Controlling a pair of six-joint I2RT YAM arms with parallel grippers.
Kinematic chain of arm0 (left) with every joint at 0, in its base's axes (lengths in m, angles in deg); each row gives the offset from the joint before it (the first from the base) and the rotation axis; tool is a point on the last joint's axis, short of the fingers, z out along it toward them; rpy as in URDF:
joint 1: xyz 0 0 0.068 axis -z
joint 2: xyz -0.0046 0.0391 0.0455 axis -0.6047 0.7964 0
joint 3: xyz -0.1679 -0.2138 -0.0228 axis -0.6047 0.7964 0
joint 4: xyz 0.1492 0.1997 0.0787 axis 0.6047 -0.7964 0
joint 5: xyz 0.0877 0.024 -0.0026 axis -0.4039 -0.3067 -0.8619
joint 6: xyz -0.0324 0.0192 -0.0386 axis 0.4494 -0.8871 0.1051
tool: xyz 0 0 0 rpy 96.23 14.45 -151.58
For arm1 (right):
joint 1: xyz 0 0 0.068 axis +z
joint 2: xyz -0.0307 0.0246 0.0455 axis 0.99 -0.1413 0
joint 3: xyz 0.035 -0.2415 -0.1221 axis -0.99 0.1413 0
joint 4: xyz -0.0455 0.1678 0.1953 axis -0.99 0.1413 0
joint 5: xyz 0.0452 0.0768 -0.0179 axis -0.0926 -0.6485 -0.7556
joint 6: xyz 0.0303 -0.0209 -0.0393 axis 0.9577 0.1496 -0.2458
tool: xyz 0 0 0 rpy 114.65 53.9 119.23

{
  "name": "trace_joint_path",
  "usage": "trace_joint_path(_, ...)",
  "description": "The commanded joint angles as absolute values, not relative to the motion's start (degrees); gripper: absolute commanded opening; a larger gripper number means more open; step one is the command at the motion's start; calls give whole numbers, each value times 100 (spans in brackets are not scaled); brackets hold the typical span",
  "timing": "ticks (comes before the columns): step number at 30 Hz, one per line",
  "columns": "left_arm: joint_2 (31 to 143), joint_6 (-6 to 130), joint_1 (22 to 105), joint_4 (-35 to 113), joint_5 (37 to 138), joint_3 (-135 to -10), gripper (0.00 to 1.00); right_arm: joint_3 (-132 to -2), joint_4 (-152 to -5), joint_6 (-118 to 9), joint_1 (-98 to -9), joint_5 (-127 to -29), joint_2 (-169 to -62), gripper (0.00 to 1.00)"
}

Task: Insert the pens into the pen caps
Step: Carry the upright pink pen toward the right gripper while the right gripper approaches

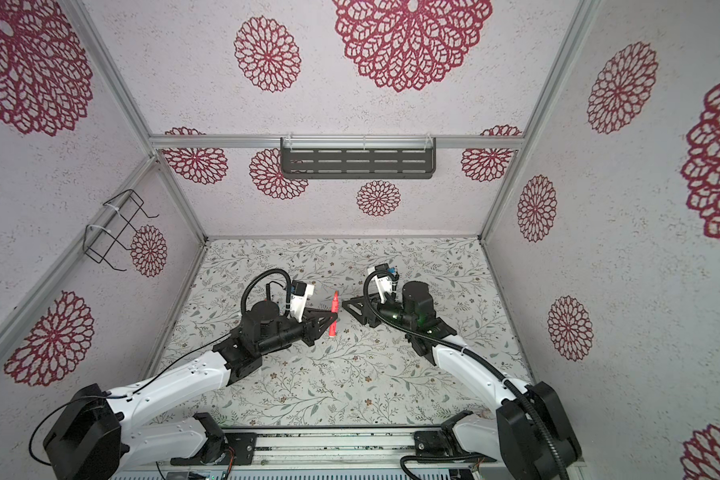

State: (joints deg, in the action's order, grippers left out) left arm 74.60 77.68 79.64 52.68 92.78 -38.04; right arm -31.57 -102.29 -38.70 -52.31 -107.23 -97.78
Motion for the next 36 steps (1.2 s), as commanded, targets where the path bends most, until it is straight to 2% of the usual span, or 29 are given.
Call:
trace_joint_path(1,7537,7666,8052,5353,9214,-3854,12,-3406,-10599,-3831,-5157,-10774,-9855,47)
trace_joint_path(16,7623,7587,8185,5349,9162,-3938,12,-3529,-10599,-3848,-4929,-10847,-10210,43)
trace_joint_path(24,7676,7548,8203,5358,9155,-3961,13,-3573,-10498,-3901,-4909,-10861,-10250,20)
trace_joint_path(30,7691,7534,8203,5345,9130,-3998,14,-3580,-10484,-3895,-4909,-10811,-10260,15)
trace_joint_path(32,7693,7550,8201,5320,9108,-4005,20,-3582,-10492,-3901,-4909,-10798,-10244,14)
trace_joint_path(34,7724,7547,8200,5264,9060,-4029,42,-3572,-10499,-3902,-4909,-10754,-10198,13)
trace_joint_path(36,7780,7523,8208,5101,9022,-4098,49,-3561,-10501,-3902,-4909,-10667,-10145,12)
